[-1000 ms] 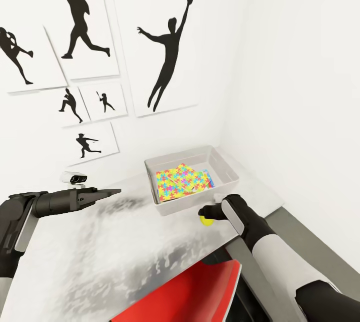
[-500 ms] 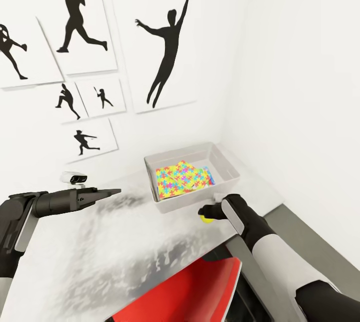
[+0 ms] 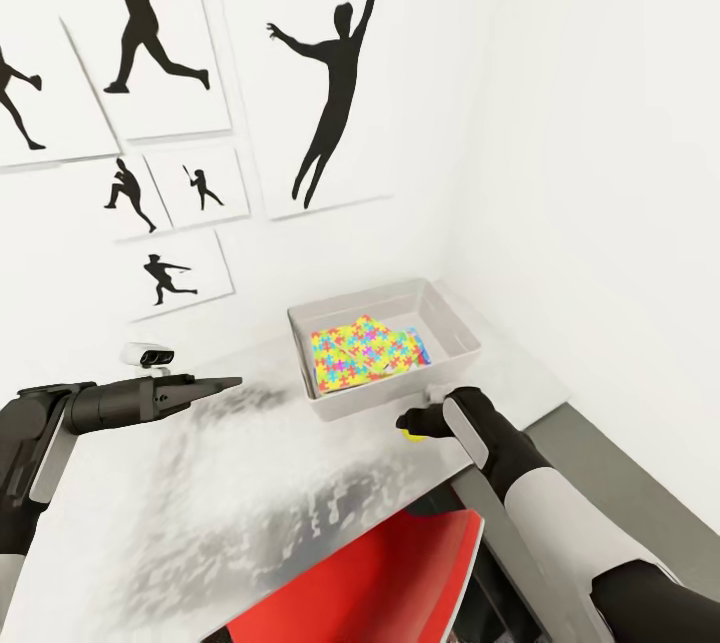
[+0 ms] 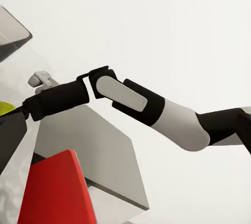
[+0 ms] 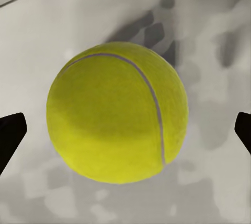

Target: Put all the toys in the child's room - the three board games (two on the bed and one on the table), the two jigsaw puzzles on the table, and the tennis ball on the table - inside the toy box on the table in the child's room.

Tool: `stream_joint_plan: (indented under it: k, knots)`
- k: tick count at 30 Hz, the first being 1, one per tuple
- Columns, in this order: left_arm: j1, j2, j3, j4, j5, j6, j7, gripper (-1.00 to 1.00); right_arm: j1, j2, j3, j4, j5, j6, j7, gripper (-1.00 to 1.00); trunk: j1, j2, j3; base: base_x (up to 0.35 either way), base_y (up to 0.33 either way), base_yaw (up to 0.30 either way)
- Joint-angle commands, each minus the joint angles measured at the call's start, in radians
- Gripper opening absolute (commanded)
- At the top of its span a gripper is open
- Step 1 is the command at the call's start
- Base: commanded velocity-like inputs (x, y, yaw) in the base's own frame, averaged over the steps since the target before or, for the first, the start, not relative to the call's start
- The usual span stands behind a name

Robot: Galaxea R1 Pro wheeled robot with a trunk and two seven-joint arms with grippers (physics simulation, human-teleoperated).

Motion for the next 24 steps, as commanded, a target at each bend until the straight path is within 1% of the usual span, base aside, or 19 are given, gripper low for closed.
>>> stream_joint_plan:
  k: [1, 24]
  knots:
    - [-0.001, 0.000, 0.000, 0.000, 0.000, 0.011, -0.004, 1.00, -0.001, 0.000, 0.003, -0.001, -0.011, 0.003, -0.010, 1.00, 0.001, -0.002, -0.002, 0.000, 0.000, 0.000]
    - [-0.001, 0.000, 0.000, 0.000, 0.000, 0.011, -0.004, 1.00, -0.001, 0.000, 0.003, -0.001, -0.011, -0.005, -0.010, 1.00, 0.001, -0.002, -0.003, 0.000, 0.000, 0.000]
